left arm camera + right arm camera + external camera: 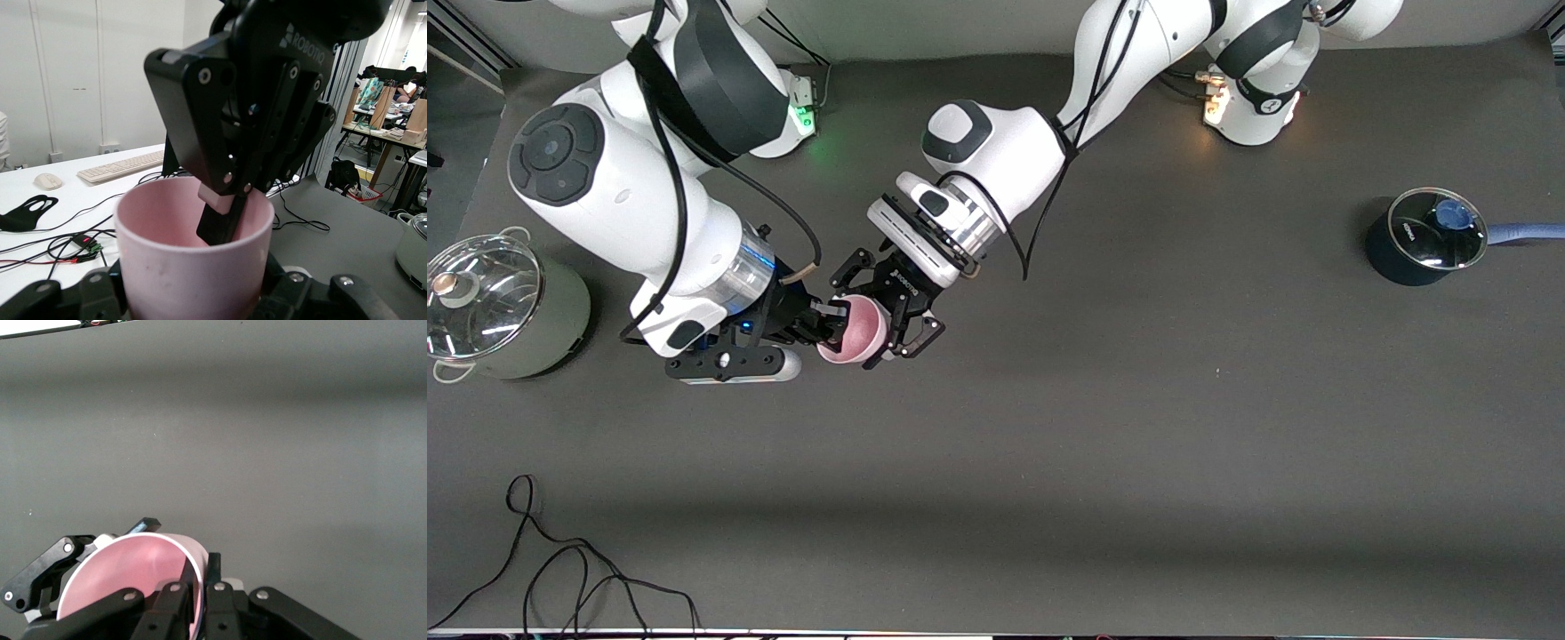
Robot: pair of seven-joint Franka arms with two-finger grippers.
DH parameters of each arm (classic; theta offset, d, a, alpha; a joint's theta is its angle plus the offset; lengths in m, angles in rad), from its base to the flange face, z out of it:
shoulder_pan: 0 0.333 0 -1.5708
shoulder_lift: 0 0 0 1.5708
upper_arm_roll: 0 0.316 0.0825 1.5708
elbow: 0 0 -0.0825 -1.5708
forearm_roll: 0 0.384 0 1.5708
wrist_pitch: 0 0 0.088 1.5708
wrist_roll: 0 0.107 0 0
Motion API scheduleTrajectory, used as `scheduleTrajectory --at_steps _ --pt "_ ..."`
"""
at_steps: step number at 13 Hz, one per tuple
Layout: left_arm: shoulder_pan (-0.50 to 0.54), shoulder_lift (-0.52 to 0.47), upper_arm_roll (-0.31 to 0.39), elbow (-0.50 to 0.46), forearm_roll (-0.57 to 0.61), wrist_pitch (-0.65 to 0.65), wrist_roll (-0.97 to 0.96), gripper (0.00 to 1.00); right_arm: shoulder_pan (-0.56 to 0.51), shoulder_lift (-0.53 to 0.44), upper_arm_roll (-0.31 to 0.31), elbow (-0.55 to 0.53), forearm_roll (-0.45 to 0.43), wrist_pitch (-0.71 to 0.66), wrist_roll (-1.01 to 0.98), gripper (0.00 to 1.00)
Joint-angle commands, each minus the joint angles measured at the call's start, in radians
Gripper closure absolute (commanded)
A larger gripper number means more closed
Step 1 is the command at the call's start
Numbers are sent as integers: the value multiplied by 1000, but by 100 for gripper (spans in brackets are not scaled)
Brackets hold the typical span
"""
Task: Transfer pink cup from left to right arm
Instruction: 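Open the left gripper and pull it back while the right gripper withdraws the cup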
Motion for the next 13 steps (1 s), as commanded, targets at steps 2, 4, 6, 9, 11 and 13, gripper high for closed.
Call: scheduleTrajectory --at_steps 2,4,6,9,11,13 --pt "-3 -15 9 -5 9 10 -19 1 -18 -7 -23 12 7 3 7 100" --pt "0 -26 11 -11 11 5 -18 0 -31 -5 -23 13 7 3 -3 100" --pt "4 -28 11 -15 12 3 -18 0 -48 -5 -21 13 11 3 -6 100" --pt "32 -80 11 -104 12 -15 -15 0 -76 -5 -21 15 14 3 -62 100" --pt "60 -158 8 -246 2 -15 -16 0 -112 -5 -21 15 19 3 -165 100" --pt "107 -241 2 -374 -14 -18 -18 0 -151 -5 -21 13 19 3 -266 100"
